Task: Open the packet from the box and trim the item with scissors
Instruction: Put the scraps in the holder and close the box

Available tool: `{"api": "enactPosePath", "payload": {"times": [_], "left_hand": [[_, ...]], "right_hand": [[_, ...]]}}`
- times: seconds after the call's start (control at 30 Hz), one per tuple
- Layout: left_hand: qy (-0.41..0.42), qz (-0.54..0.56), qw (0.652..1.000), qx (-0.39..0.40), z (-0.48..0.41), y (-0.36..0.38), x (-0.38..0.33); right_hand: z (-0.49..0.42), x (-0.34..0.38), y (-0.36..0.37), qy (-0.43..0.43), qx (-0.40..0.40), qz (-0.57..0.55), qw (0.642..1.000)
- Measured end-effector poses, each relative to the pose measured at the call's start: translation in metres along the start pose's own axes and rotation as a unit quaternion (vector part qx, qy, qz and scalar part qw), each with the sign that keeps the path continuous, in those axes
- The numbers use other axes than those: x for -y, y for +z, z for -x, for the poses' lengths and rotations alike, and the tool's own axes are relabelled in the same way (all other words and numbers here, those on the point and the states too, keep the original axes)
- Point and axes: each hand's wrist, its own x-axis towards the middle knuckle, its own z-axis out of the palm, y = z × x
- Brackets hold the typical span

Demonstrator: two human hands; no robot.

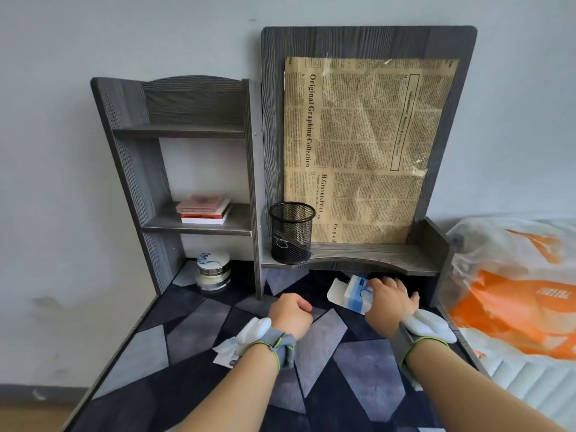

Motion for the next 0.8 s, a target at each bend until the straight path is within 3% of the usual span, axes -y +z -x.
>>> {"api": "enactPosePath", "payload": {"times": [0.2, 0.47, 0.57, 0.73, 0.8], "left_hand": [[-0.011, 0.011, 1.0, 0.022, -0.001, -0.004, 0.0], [-0.008, 0.023, 0.999, 0.033, 0.008, -0.008, -0.005], [0.006, 0.073, 0.996, 0.046, 0.019, -0.011, -0.015], [0.039, 0.103, 0.993, -0.042, 0.03, -0.022, -0.029], [0.051, 0.116, 0.991, -0.041, 0.033, -0.029, -0.033]], "right_hand": [[-0.005, 0.005, 0.002, 0.025, 0.045, -0.005, 0.999], [0.011, 0.017, -0.023, -0.063, 0.106, -0.028, 0.992], [0.022, 0.023, -0.03, -0.101, 0.12, -0.065, 0.986], [0.041, 0.032, -0.036, -0.136, 0.118, -0.16, 0.971], [0.044, 0.032, -0.041, -0.153, 0.136, -0.19, 0.96]]}}
